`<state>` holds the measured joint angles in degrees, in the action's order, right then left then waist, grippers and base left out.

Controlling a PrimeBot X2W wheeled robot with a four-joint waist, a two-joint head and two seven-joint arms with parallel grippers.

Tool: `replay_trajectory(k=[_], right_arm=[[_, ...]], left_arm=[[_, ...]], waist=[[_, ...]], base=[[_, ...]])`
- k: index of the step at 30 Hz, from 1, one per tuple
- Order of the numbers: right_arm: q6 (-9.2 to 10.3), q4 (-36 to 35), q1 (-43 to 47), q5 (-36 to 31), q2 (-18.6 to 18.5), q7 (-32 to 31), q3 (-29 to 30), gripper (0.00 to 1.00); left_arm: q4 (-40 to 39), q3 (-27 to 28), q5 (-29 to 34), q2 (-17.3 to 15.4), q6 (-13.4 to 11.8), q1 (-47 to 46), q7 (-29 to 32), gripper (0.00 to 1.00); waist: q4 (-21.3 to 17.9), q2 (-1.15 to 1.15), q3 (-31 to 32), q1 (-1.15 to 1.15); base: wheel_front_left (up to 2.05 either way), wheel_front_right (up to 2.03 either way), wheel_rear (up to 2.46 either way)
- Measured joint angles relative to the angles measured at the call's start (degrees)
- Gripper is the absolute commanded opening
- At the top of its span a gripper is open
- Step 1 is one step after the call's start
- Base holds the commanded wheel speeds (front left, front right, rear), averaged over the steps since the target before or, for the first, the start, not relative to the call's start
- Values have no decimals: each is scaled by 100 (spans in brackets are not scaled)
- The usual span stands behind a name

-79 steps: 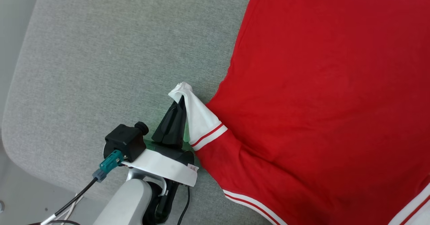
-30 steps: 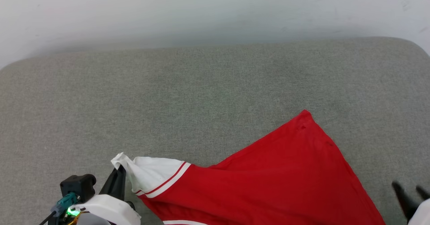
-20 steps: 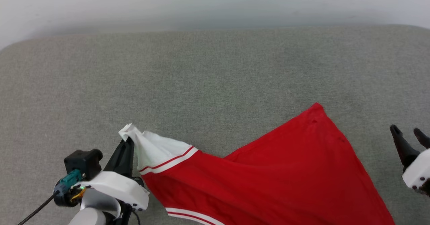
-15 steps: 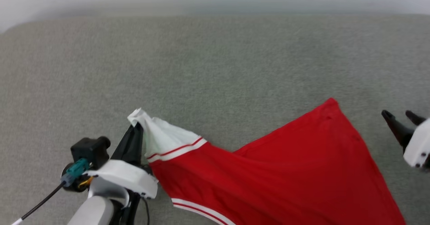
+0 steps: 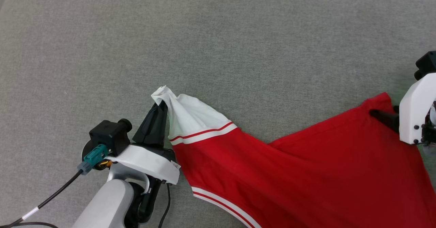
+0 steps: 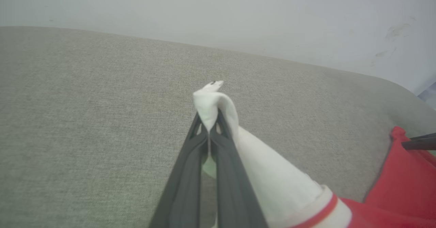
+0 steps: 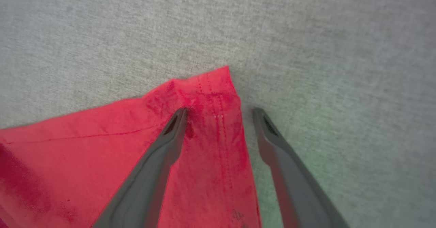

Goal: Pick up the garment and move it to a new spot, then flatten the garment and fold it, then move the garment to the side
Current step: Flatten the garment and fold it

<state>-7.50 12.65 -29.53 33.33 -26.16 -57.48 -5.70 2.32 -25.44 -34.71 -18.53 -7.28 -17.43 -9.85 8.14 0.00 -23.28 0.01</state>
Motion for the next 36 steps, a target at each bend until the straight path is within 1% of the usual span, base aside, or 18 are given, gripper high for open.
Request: replay_trajectory(k=[3,4,5,6,7,10,13,18,20,26,31,36], right_arm=[[0,156,-85,27,-43,-204,-47,100],[1,193,-103,43,-52,-237,-58,98],[1,226,-111,46,-58,-249,-73,50],[1,257,-127,49,-70,-263,-113,29],[1,292,-140,53,-73,-264,-137,0],[1,383,-164,104,-43,-237,-246,0],[2,483,-166,143,-5,-49,-374,0],[0,667,-163,109,-11,525,-614,0],[0,698,-187,16,-23,868,-665,0],[0,1037,-457,-236,60,1661,-709,0],[-1,1392,-797,-426,215,2084,-627,0],[-2,1666,-1291,-613,311,2403,-649,0]], left_arm=[[77,-7,1,30,21,-43,-43,0],[104,-7,-2,32,22,-43,-52,0],[129,-4,-18,34,23,-43,-69,0],[146,-2,-23,37,29,-43,-76,0],[167,-4,-25,43,31,-43,-87,0],[235,0,-44,42,30,-40,-91,0],[322,24,-94,-3,30,-24,-65,0],[468,100,-189,-130,58,-28,91,0],[536,134,-211,-225,119,-145,186,0],[1071,285,-294,-454,343,-976,469,0],[1851,321,-353,-409,569,-1895,599,0],[2809,267,-297,-308,816,-2838,610,0]], waist=[[92,0,-81,0],[111,0,-88,0],[121,0,-83,-1],[125,0,-72,-1],[126,0,-54,-1],[118,0,29,-1],[93,0,171,0],[20,0,557,0],[-25,0,752,0],[-210,0,1381,0],[-417,0,1864,-1],[-704,0,2113,-1]], base=[[0,0,0],[0,0,0],[0,0,0],[0,0,0],[0,0,0],[0,0,0],[0,0,0],[0,0,0],[0,0,0],[0,0,0],[0,0,0],[0,0,0]])
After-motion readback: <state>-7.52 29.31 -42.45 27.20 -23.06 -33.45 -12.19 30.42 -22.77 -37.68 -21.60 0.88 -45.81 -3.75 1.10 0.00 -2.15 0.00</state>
